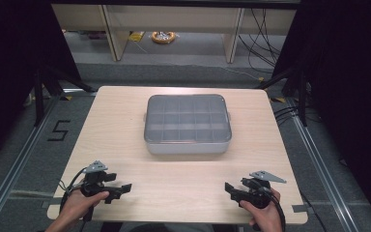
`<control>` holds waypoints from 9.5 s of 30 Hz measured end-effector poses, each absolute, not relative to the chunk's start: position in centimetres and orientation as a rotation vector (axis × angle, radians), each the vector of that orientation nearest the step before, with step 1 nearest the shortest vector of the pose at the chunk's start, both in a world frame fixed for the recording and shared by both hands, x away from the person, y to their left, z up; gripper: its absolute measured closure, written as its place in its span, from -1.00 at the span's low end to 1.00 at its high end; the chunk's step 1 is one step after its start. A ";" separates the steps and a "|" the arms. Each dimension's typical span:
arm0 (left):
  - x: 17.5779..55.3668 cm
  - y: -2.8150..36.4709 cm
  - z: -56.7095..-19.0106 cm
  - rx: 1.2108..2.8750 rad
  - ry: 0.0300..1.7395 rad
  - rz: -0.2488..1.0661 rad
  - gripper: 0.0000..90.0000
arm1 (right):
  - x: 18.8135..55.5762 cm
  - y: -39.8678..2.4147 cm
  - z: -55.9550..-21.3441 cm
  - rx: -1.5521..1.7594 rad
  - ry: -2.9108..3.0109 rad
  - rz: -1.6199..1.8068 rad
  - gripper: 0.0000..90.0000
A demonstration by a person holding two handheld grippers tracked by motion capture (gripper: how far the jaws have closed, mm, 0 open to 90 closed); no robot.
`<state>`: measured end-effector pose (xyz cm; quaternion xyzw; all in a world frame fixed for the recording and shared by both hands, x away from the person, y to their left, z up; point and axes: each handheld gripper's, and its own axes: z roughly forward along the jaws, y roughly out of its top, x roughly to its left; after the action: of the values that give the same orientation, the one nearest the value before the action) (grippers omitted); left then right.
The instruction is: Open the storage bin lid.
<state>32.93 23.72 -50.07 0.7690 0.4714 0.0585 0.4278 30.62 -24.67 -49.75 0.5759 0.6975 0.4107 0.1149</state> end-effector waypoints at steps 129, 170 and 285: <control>52.0 19.4 -44.5 1.663 1.374 0.031 -0.27 | 51.8 -26.0 -44.4 1.958 1.798 1.497 -0.08; 54.0 18.0 -44.3 1.635 1.447 0.093 0.27 | 52.6 -24.6 -45.4 2.009 1.619 1.517 0.42; 32.3 21.0 -47.7 1.719 1.191 -0.013 0.41 | 28.9 -25.7 -48.1 1.882 1.730 1.673 0.52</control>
<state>32.32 20.98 -47.65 0.7113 0.4928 -0.0052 0.5012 28.91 -25.69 -48.09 0.6154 0.5658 0.5470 0.0432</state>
